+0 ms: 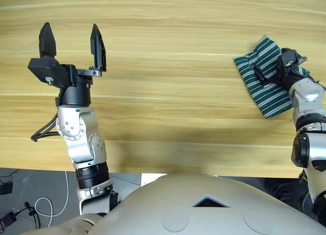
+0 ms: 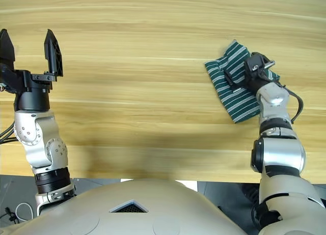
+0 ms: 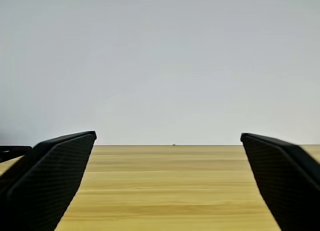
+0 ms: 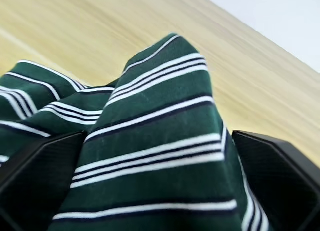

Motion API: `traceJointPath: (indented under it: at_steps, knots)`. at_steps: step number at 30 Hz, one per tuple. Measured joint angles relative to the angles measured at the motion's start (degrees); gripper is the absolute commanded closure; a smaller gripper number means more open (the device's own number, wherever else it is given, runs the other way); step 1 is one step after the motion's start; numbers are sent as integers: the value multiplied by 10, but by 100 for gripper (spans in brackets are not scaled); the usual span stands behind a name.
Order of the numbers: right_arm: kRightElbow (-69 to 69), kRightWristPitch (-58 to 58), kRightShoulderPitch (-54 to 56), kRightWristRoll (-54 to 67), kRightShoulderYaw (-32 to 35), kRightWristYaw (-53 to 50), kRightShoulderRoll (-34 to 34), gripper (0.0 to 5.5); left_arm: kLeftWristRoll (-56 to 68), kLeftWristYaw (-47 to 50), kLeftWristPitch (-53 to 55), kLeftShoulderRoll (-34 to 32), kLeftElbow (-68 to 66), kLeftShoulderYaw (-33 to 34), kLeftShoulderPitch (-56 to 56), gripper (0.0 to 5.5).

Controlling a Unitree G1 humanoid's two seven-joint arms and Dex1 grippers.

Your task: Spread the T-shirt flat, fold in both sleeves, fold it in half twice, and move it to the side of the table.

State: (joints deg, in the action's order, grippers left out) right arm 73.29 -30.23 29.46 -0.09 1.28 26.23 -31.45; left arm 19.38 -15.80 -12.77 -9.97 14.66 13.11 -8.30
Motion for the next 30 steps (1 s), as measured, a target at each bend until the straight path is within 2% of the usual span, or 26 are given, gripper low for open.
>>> traceJointPath:
  at_steps: [3, 13, 19, 24, 27, 30]
  knots:
    - [0, -1, -26, 11, 29, -67, -1, 10, 0, 3, 0, 11, 0, -7, -4, 15]
    - [-1, -39, -34, -8, 61, -218, -1, 10, -18, 4, -10, 52, -25, -57, -16, 15]
    - [-74, -143, -6, 23, 92, -163, -1, 10, -24, 4, -14, 55, -44, -62, -10, 15]
    - [-220, -170, -7, 61, 100, -127, 8, 10, -24, 3, -23, 52, -51, -52, 5, 15]
    - [-377, -161, -35, 84, 88, -127, 53, 10, -47, 7, -35, 42, -58, -51, 33, 15]
    - [-431, -134, -86, 83, 25, -132, 172, 10, -120, 39, -79, 54, -110, -76, 90, 15]
